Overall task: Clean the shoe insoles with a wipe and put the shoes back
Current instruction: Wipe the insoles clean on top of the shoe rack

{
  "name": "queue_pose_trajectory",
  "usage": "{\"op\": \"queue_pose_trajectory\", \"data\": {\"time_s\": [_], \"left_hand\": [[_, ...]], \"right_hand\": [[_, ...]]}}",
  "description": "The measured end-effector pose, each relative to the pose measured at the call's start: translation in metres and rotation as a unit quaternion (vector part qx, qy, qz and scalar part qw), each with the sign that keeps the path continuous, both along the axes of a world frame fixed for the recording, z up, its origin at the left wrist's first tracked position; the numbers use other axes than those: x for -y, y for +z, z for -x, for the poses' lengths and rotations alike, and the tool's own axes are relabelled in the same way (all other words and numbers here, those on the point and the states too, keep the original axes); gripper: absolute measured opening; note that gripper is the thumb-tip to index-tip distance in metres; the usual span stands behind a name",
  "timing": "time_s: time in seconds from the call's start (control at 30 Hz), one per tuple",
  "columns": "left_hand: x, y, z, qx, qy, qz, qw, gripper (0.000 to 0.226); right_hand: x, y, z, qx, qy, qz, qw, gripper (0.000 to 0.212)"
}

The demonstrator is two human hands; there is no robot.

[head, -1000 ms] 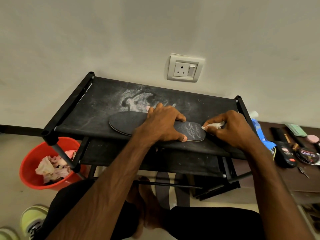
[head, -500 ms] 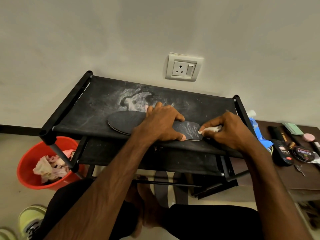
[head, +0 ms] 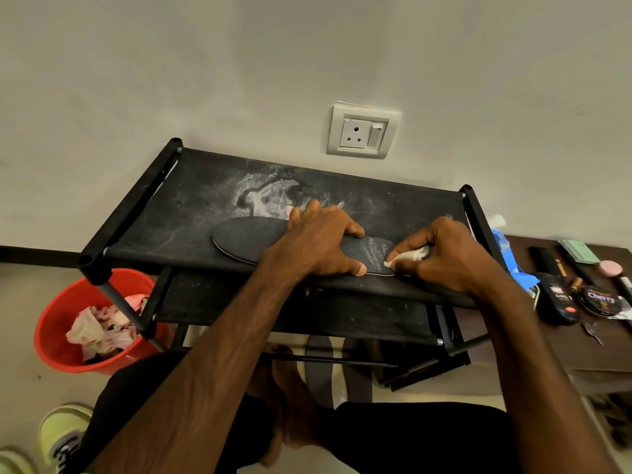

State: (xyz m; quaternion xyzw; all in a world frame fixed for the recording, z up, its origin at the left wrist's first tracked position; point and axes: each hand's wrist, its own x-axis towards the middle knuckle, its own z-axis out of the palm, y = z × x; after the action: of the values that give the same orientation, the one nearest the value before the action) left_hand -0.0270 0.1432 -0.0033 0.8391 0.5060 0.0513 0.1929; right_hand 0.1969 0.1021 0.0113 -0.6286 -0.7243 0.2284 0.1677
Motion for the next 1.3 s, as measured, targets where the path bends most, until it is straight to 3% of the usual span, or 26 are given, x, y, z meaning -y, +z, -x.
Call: {"op": "queue_pose_trajectory", "data": {"time_s": [0.13, 0.33, 0.53, 0.73, 0.93, 1.17, 1.3], "left_hand": [[0.001, 0.002, -0.002, 0.001, -0.001, 0.003, 1.000, 0.072], [0.001, 0.003, 0.000, -0.006, -0.005, 0.009, 1.000, 0.072], [0.001, 0.002, -0.001, 0.005, -0.006, 0.008, 1.000, 0.072], [0.000, 0.001, 0.000, -0.002, -0.006, 0.010, 1.000, 0.071], [0.000, 0.000, -0.001, 0.006, -0.002, 0.008, 1.000, 0.071], [-0.001, 0.002, 0.000, -0.013, -0.015, 0.011, 1.000, 0.071], [-0.001, 0.000, -0.001, 0.002, -0.005, 0.015, 1.000, 0.070]], "right_hand": [[0.000, 0.007, -0.003, 0.009, 0.029, 0.037, 0.999, 0.018], [-0.006, -0.006, 0.004, -0.016, -0.053, -0.043, 0.998, 0.008], [0.000, 0.008, -0.004, 0.001, 0.041, 0.046, 0.998, 0.021], [-0.005, -0.001, 0.000, -0.008, -0.036, -0.020, 0.999, 0.008], [0.000, 0.007, -0.004, 0.006, 0.058, 0.040, 0.998, 0.022], [-0.020, -0.004, 0.012, 0.013, -0.071, -0.033, 0.997, 0.008], [-0.024, -0.002, 0.014, 0.020, -0.079, -0.031, 0.996, 0.010]]}}
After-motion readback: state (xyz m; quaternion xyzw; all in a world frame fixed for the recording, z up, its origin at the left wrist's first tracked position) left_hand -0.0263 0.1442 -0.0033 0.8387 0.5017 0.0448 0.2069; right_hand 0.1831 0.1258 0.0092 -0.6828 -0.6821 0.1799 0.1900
